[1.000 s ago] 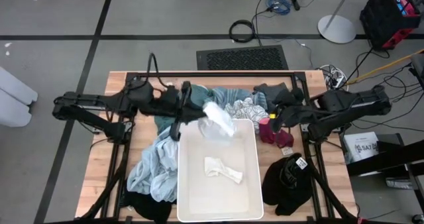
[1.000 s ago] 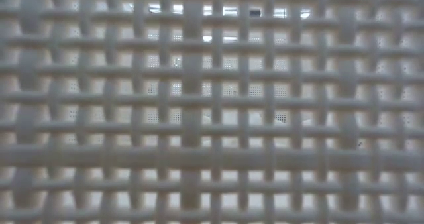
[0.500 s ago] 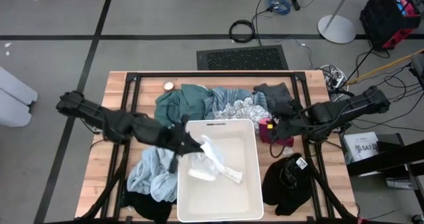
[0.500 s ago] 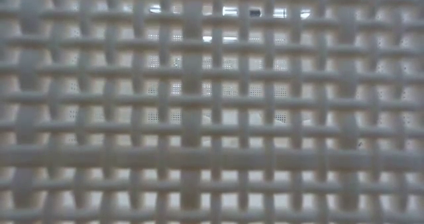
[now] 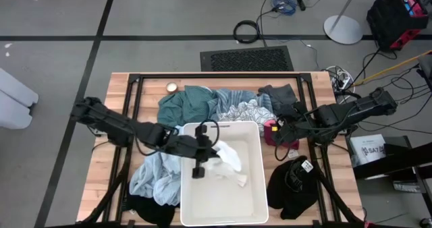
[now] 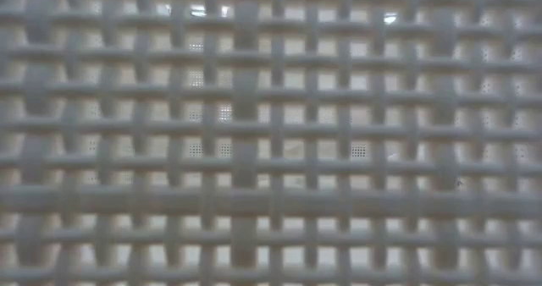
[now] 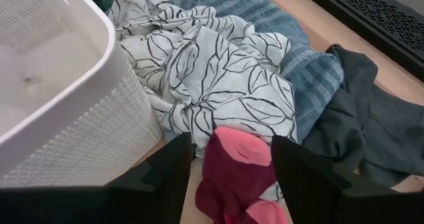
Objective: Sort clothes
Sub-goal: Put the white cloth into the white laundry bin, then put the red sock into the white laundry bin
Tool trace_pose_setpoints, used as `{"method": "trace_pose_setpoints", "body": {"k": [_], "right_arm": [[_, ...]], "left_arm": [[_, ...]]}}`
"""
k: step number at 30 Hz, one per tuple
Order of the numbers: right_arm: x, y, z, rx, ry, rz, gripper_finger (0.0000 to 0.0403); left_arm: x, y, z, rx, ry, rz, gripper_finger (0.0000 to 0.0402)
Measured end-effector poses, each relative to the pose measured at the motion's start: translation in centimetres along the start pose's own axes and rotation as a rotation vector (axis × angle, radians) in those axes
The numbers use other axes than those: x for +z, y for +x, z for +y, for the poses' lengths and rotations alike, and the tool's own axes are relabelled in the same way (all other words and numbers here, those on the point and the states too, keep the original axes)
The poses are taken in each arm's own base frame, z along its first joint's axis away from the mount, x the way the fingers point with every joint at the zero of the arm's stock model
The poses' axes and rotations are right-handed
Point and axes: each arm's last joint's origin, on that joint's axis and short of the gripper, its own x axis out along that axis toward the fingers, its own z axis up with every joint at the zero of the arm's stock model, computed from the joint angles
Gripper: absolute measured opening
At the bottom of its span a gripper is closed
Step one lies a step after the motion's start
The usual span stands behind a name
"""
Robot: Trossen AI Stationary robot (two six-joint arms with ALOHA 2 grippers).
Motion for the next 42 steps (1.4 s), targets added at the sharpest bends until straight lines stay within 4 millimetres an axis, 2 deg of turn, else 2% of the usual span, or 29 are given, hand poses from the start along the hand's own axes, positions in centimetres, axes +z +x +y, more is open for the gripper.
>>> {"method": "trace_pose_setpoints", "body": {"k": [10, 23, 28, 35, 42], "right_arm": [[0.0, 0.0, 0.0, 0.0, -0.003, 0.0, 0.0196], [0.0, 0.0, 0.0, -0.001, -0.003, -0.001, 0.0196], [0.0, 0.0, 0.0, -0.002, -0.003, 0.0, 0.0196], [0.0, 0.0, 0.0, -0.004, -0.009, 0.001, 0.0196], [-0.5, 0.2, 0.1, -0.002, -0.002, 0.013, 0.0196]], "left_arm": [[-0.1, 0.5, 1.7, 0.027, -0.021, 0.036, 0.0016], [-0.1, 0.4, 1.6, 0.017, 0.028, 0.037, 0.0021], [0.0, 0.2, 1.4, 0.003, 0.07, 0.034, 0.0063], [1.6, -1.3, 1.2, -0.015, 0.119, 0.046, 0.0137], [3.8, -3.6, 1.2, -0.012, 0.132, 0.07, 0.0153]]}}
